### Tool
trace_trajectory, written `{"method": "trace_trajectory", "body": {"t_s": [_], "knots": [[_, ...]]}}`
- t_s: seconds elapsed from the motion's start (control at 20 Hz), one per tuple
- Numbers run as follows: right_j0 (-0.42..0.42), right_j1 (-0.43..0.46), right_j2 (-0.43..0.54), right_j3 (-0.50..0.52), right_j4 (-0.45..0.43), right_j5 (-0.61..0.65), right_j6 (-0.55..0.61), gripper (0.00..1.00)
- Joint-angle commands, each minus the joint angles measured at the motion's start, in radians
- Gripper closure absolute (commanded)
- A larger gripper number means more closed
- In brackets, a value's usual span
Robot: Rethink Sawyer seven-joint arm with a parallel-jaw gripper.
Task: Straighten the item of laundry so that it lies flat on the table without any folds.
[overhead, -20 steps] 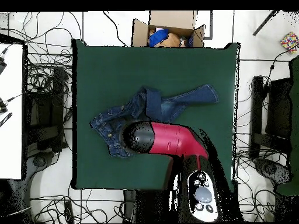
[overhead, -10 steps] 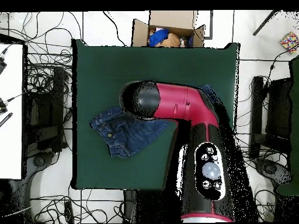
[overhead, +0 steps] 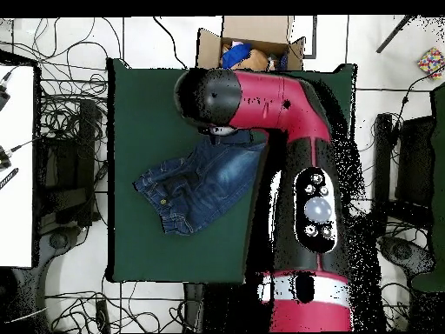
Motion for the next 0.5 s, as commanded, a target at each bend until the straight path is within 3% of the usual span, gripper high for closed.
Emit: {"method": "trace_trajectory", "body": {"t_s": [0.05,0.25,0.5], "knots": [[-0.016,0.162,0.139,-0.333,-0.067,0.262,-0.185,1.0],[-0.022,0.243,0.179,-0.524,-0.113,0.373,-0.268,1.0],[-0.042,0.291,0.217,-0.642,-0.144,0.456,-0.322,1.0]]}}
